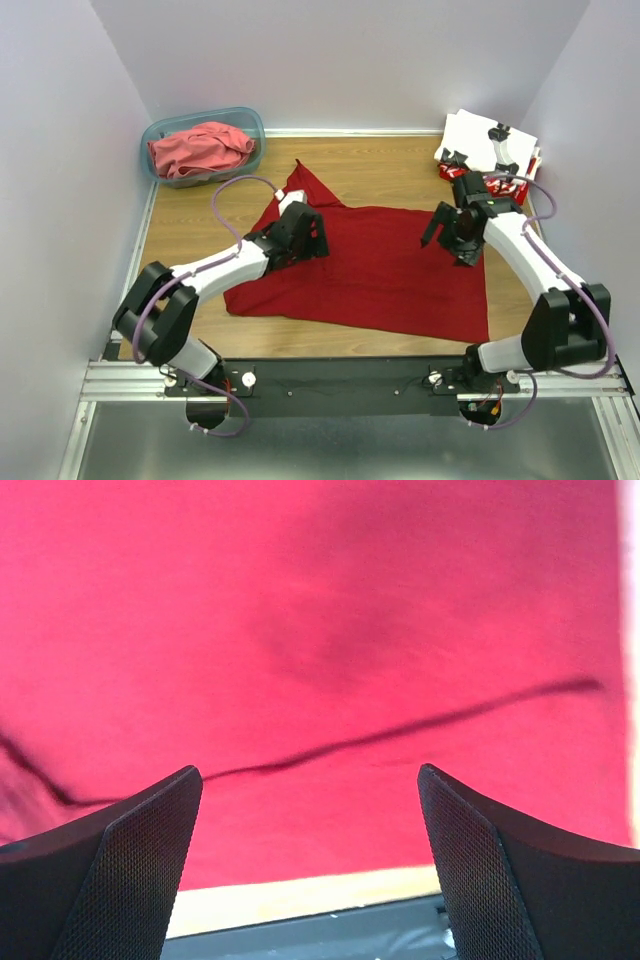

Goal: Fold and stack the t-shirts
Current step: Fold the tshirt

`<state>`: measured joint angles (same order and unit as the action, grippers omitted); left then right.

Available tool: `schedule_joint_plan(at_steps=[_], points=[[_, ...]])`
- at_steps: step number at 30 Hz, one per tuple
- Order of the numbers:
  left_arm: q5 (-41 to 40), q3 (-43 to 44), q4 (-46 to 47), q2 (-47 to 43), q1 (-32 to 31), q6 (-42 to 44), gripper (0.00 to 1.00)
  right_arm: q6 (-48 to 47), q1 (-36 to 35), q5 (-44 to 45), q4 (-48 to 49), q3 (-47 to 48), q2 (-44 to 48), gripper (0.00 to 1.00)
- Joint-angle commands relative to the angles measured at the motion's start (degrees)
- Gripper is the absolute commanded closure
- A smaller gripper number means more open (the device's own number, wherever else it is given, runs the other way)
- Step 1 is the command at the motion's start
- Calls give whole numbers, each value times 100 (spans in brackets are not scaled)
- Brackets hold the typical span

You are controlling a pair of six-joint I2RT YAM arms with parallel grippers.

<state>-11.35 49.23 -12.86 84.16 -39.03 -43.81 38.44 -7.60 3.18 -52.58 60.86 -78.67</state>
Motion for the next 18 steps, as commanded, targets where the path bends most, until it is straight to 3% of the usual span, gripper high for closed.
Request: schedule_joint_plan(at_steps=[1,6,11,18], points=[[-244,420,327,460,-26,584,8,14,-417,68,397,110,-499,5],[-201,544,1162,918,-26,1242,6,182,-813,726,897,-179,-728,5],[212,-175,2426,760,-26,1700,6,357,-840,991,1346,-794,-588,5],[520,-932,3149,786,-35,1789,6,507,-840,1123,1592,-1269,-719,5]])
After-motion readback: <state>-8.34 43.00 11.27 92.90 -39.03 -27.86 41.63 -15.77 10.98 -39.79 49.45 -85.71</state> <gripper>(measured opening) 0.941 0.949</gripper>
